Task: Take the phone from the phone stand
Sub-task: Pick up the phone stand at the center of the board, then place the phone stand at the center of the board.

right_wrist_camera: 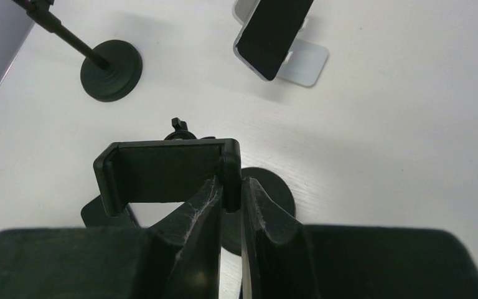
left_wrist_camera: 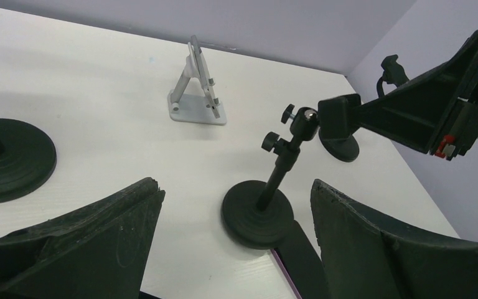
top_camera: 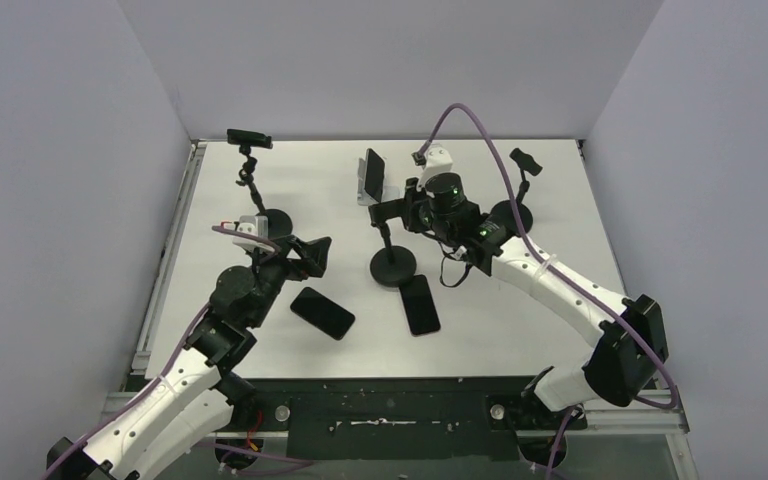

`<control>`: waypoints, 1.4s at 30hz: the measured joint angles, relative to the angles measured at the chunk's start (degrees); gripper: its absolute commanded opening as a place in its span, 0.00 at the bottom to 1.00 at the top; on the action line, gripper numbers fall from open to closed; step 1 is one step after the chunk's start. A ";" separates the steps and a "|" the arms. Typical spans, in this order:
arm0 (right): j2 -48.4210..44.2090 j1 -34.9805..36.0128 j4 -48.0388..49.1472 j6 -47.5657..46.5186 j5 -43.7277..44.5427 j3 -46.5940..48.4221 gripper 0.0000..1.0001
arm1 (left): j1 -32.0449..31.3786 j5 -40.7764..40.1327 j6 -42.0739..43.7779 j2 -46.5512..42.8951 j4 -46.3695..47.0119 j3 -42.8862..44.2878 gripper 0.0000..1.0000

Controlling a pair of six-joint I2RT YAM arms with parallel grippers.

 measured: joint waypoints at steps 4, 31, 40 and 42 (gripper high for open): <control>0.00 -3.21 -0.55 -0.31 -0.50 1.99 0.00 | 0.00 0.00 0.70 -0.35 0.42 -0.24 0.87; 13.29 -27.12 8.92 1.40 0.20 9.16 0.00 | 0.00 -1.97 3.82 -2.25 0.59 -2.34 0.85; 13.22 -27.47 9.73 0.33 0.22 8.13 0.00 | 0.00 -1.95 3.82 -2.23 0.59 -2.34 0.85; 12.41 -27.52 10.40 0.35 0.17 6.67 0.00 | 0.00 -1.92 3.80 -2.23 0.59 -2.36 0.85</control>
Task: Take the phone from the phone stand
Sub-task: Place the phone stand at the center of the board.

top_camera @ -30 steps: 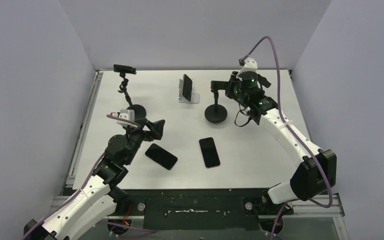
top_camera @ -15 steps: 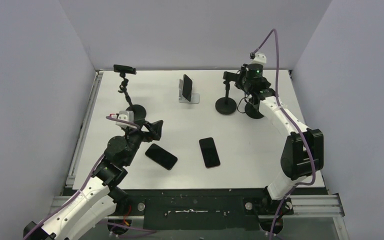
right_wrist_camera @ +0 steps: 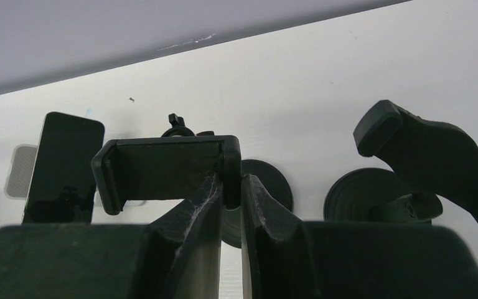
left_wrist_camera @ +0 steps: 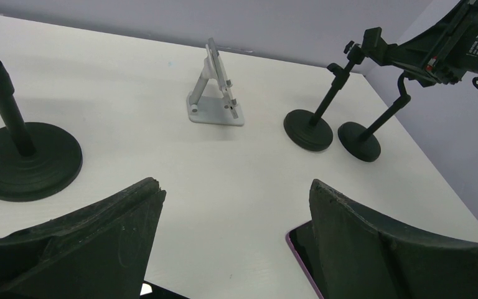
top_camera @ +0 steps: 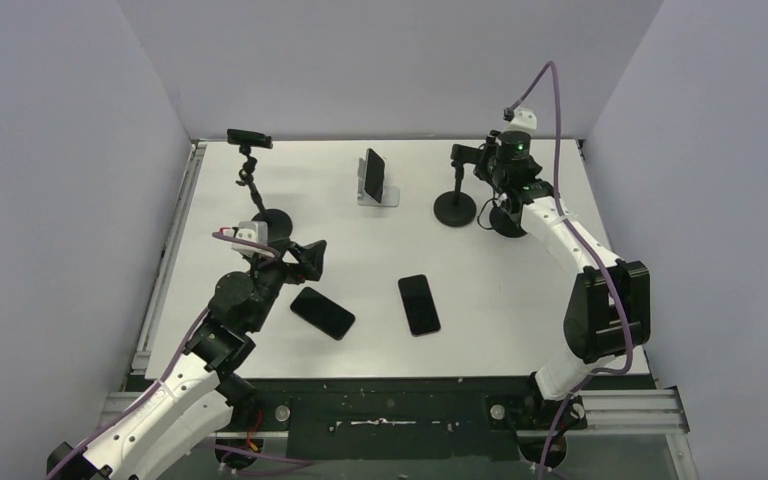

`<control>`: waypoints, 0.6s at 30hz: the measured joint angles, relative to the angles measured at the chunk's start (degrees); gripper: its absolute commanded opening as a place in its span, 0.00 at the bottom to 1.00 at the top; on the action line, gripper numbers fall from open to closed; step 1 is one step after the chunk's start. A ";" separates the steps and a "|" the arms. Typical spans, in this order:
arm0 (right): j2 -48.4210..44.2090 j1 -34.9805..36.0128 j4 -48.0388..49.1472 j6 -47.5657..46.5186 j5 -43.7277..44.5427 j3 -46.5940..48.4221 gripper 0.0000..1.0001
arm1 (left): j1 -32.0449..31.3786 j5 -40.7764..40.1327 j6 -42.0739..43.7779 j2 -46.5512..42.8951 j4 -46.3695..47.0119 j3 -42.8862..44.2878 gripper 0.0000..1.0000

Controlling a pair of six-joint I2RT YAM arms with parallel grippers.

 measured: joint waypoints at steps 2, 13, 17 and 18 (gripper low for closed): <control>-1.20 -0.20 0.11 0.02 -0.02 -1.70 0.00 | 0.00 0.00 0.00 0.04 0.02 0.00 0.85; -4.07 -0.26 -0.04 1.25 -0.63 -4.44 0.49 | 0.00 0.52 -0.02 0.20 0.02 -0.07 0.85; -5.27 -0.26 -0.28 1.53 -0.90 -4.44 0.62 | 0.00 0.63 -0.04 0.20 0.02 -0.07 0.85; -5.62 -0.26 -0.42 1.66 -0.96 -4.44 0.64 | 0.00 0.66 -0.04 0.20 0.00 -0.07 0.85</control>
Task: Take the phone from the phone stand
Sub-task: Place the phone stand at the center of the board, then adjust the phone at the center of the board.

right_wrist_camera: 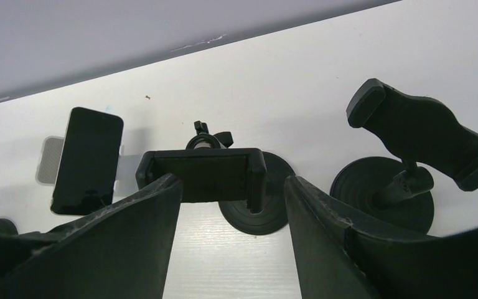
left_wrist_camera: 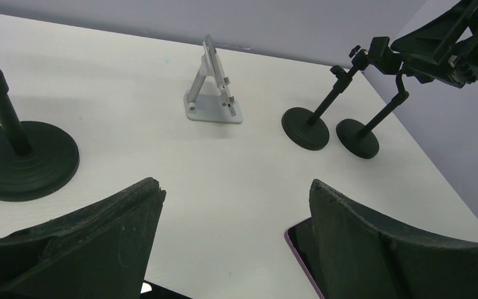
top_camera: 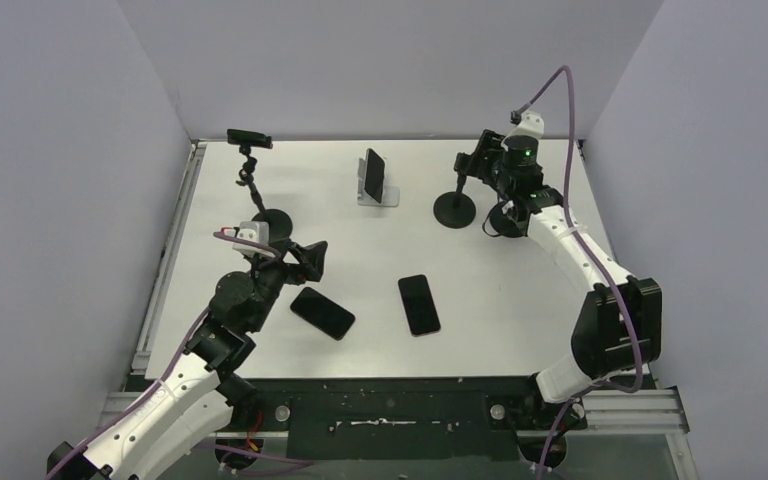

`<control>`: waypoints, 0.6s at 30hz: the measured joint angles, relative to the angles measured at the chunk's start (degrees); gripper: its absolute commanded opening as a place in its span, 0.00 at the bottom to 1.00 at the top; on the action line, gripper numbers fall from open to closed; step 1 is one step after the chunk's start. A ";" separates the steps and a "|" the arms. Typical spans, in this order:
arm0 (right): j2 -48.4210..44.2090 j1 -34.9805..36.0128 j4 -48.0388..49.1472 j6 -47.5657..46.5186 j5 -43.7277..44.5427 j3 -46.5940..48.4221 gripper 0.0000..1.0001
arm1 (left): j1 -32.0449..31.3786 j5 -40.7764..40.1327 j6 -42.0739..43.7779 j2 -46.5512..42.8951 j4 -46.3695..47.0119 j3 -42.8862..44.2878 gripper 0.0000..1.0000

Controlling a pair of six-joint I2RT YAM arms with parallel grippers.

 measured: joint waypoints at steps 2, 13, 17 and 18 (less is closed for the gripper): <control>-0.85 0.00 -0.57 0.26 -0.07 0.00 0.68 | 0.00 -0.02 0.00 0.00 -0.02 0.00 0.85; -17.57 8.39 -4.85 0.79 1.84 -5.62 0.74 | -0.48 -1.53 -1.64 1.99 -4.24 0.02 0.84; -23.50 18.78 -6.14 0.07 2.32 -10.88 0.82 | -1.75 -3.63 -2.62 3.19 -8.22 0.55 0.84; -24.20 21.88 -6.62 0.04 2.58 -12.55 0.84 | -1.97 -4.13 -3.06 3.48 -9.35 0.90 0.84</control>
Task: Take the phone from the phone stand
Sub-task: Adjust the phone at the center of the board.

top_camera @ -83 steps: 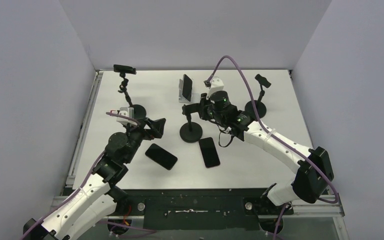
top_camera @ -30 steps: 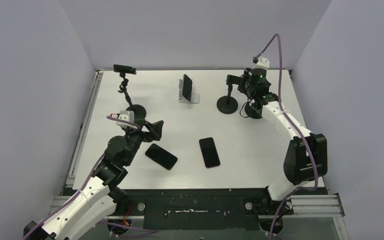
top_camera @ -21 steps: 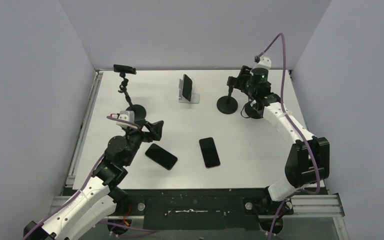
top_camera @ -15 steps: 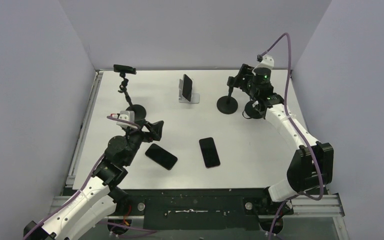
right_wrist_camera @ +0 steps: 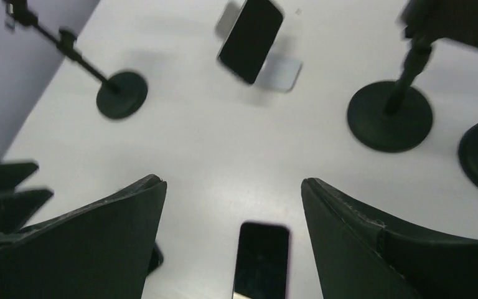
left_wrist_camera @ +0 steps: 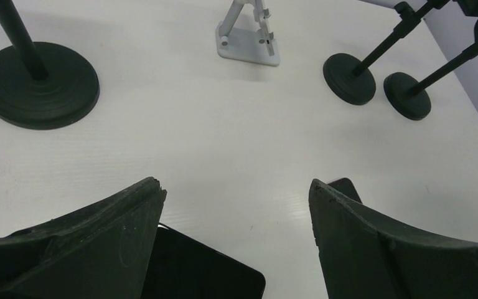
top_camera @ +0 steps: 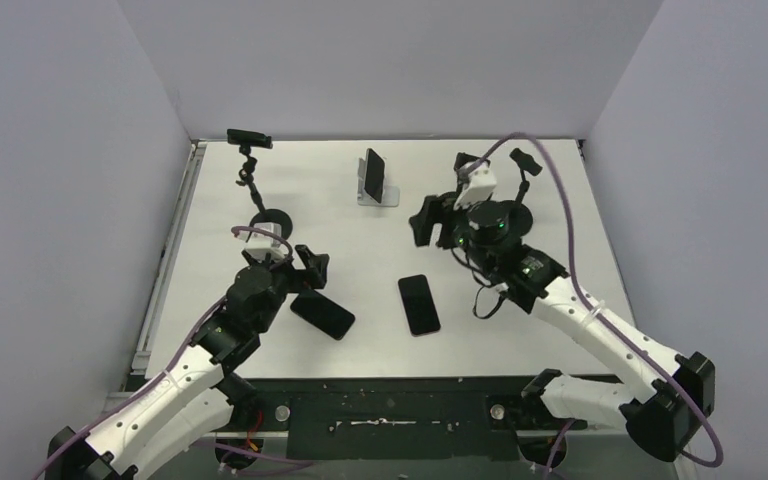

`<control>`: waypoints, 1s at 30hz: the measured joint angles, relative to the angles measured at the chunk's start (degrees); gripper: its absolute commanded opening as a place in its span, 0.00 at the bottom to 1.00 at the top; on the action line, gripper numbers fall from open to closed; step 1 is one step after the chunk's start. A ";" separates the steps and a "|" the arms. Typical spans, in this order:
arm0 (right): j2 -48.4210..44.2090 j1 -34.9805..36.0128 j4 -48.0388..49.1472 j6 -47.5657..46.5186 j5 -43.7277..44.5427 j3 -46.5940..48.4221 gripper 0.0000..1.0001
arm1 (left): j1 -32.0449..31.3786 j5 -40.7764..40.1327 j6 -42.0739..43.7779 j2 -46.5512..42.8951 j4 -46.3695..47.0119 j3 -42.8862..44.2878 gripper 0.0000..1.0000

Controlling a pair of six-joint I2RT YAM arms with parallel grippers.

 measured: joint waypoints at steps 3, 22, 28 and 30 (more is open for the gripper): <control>0.37 8.81 -1.60 0.22 1.11 -5.49 0.98 | -0.09 -1.36 -1.60 0.72 -3.82 1.36 0.86; 19.80 12.94 -4.11 7.78 1.84 -13.64 1.00 | 1.68 1.14 -26.88 14.21 -24.04 2.91 0.94; 21.31 12.90 -3.21 9.03 1.88 -15.63 1.00 | 2.97 5.07 -26.43 18.53 -23.52 2.21 0.96; 22.29 12.90 -2.97 9.16 1.88 -16.17 1.00 | 2.99 5.95 -25.83 21.35 -23.34 2.21 0.96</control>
